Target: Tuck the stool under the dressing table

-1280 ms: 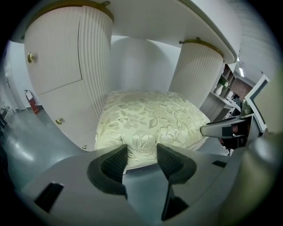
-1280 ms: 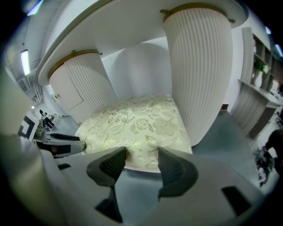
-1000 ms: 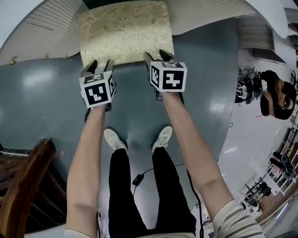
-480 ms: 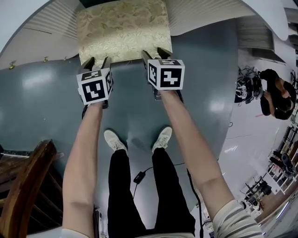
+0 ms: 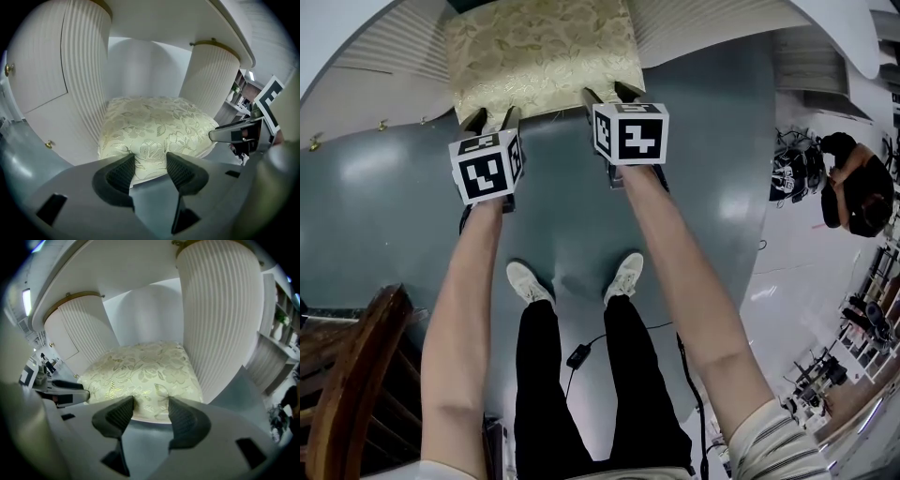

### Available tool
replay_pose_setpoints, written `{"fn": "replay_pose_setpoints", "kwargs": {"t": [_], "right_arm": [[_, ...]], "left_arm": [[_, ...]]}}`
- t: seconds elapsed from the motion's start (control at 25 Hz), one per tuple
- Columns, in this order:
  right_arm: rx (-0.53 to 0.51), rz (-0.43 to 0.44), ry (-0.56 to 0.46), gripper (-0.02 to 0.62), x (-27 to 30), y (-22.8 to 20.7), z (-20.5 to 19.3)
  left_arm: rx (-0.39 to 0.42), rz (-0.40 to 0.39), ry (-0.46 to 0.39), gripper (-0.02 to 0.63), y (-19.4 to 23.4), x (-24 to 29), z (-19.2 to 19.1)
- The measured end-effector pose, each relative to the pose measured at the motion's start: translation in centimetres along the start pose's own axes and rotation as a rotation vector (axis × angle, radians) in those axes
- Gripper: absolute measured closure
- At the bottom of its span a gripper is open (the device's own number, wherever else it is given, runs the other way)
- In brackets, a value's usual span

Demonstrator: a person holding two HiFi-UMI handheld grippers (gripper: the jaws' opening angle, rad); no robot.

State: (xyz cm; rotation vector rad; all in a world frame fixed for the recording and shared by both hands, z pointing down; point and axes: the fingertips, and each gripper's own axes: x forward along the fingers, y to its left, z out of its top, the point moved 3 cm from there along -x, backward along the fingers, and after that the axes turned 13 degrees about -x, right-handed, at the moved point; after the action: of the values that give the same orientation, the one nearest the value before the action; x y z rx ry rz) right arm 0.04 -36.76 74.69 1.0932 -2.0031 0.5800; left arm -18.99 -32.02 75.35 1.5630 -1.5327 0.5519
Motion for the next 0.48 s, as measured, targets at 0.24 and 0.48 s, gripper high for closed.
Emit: {"fn": "replay_pose_setpoints", "kwargs": {"t": [0.24,0.48], "right_arm": [[-0.006,0.0,-0.005,0.359,0.26,-0.28,0.26],[0.002,-0.008,-0.022,0.359,-0.11,-0.36,0.21]], "left_arm": [[-0.001,0.005,-0.008,0.397,-0.18,0.17,0.01],[-0.004,-0.006,-0.017,0.397,-0.25,-0.02,-0.05]]}}
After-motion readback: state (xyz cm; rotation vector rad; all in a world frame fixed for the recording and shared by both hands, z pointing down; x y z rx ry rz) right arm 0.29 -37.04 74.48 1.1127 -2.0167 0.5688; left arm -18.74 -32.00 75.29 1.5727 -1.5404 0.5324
